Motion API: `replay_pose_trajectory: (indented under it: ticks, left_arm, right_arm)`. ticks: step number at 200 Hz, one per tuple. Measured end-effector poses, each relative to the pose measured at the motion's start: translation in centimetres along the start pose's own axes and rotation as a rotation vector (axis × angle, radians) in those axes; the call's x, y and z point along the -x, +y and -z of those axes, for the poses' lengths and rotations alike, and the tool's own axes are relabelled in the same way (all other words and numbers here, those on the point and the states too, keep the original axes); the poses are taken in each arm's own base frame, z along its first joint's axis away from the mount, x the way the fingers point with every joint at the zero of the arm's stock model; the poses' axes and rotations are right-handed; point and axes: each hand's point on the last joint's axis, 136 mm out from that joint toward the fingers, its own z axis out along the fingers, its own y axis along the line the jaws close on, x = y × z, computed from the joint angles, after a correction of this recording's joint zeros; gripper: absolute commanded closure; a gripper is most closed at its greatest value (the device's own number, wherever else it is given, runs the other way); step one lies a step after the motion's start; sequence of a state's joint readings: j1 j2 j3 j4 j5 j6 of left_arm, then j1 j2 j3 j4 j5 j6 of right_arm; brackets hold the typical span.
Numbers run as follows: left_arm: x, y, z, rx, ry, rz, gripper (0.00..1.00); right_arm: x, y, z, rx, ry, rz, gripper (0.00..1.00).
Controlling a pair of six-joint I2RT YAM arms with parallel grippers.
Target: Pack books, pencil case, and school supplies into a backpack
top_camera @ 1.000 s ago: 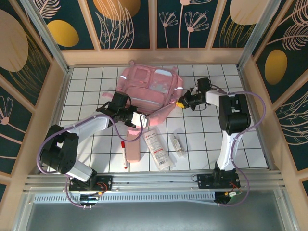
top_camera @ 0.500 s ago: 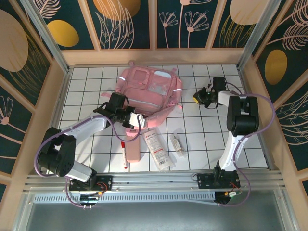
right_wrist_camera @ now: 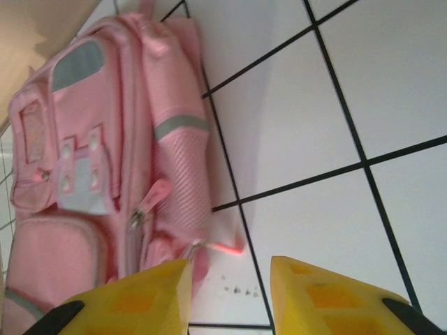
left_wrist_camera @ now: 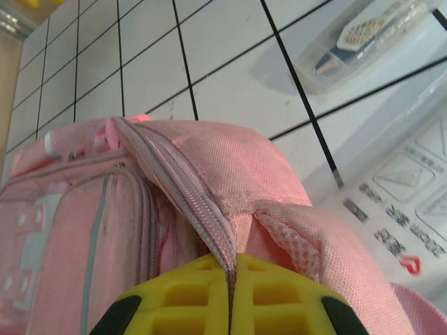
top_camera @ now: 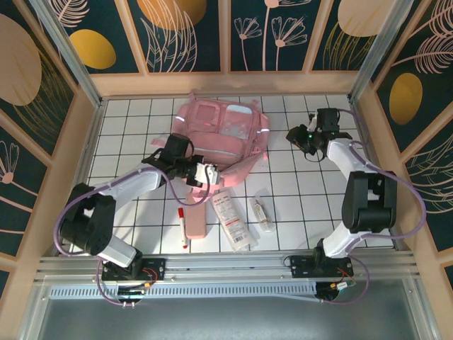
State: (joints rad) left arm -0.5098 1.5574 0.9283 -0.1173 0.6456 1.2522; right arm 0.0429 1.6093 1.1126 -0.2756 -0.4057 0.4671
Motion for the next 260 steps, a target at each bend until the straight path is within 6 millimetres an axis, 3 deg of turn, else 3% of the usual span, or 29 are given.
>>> replay_pose_trajectory:
  ticks: [17, 36, 57, 76, 90, 103, 122, 146, 167, 193, 225, 260]
  left_arm:
    - [1.2, 0.7, -0.9, -0.016, -0.018, -0.008, 0.63]
    - [2.6, 1.4, -0.4, -0.002, -0.037, 0.002, 0.37]
    - [4.9, 1.8, 1.6, -0.028, -0.076, 0.048, 0.33]
    - [7.8, 4.9, 3.9, 0.031, -0.102, 0.065, 0.35]
    - [8.8, 7.0, 5.3, 0.089, -0.087, 0.046, 0.39]
    - [7.8, 7.9, 5.8, 0.111, -0.033, 0.052, 0.40]
    - [4.0, 8.1, 4.6, 0.082, 0.083, 0.102, 0.40]
    - [-1.8, 5.6, 2.0, -0.025, 0.241, 0.189, 0.40]
    - [-4.6, 3.5, 0.9, -0.099, 0.332, 0.227, 0.38]
    - [-6.0, 3.0, 0.9, -0.110, 0.397, 0.222, 0.37]
    - [-7.7, 3.1, 0.7, -0.068, 0.478, 0.193, 0.39]
    - [-8.2, 2.1, -1.1, -0.062, 0.523, 0.135, 0.38]
  right_arm:
    - [-0.6, 1.1, 0.9, 0.013, -0.005, 0.056, 0.63]
    - [-1.1, 1.8, 1.2, 0.016, 0.006, 0.136, 0.65]
    - [-1.4, 1.6, 1.0, -0.027, 0.022, 0.235, 0.56]
    - [-0.5, 2.2, 0.5, -0.057, 0.009, 0.331, 0.50]
    - [-0.1, 3.5, -0.2, -0.057, 0.001, 0.435, 0.45]
    - [-0.3, 4.9, -1.1, -0.036, -0.001, 0.566, 0.43]
    - [-1.0, 5.8, -2.4, -0.018, 0.004, 0.751, 0.42]
    - [-0.3, 5.2, -3.7, -0.024, 0.014, 0.861, 0.42]
    - [1.5, 5.8, -4.0, -0.013, -0.013, 0.906, 0.43]
    - [2.4, 6.9, -3.8, 0.006, -0.053, 0.946, 0.43]
    - [2.2, 6.7, -3.9, 0.007, -0.049, 0.974, 0.42]
    - [1.8, 6.6, -4.0, 0.019, -0.040, 1.020, 0.43]
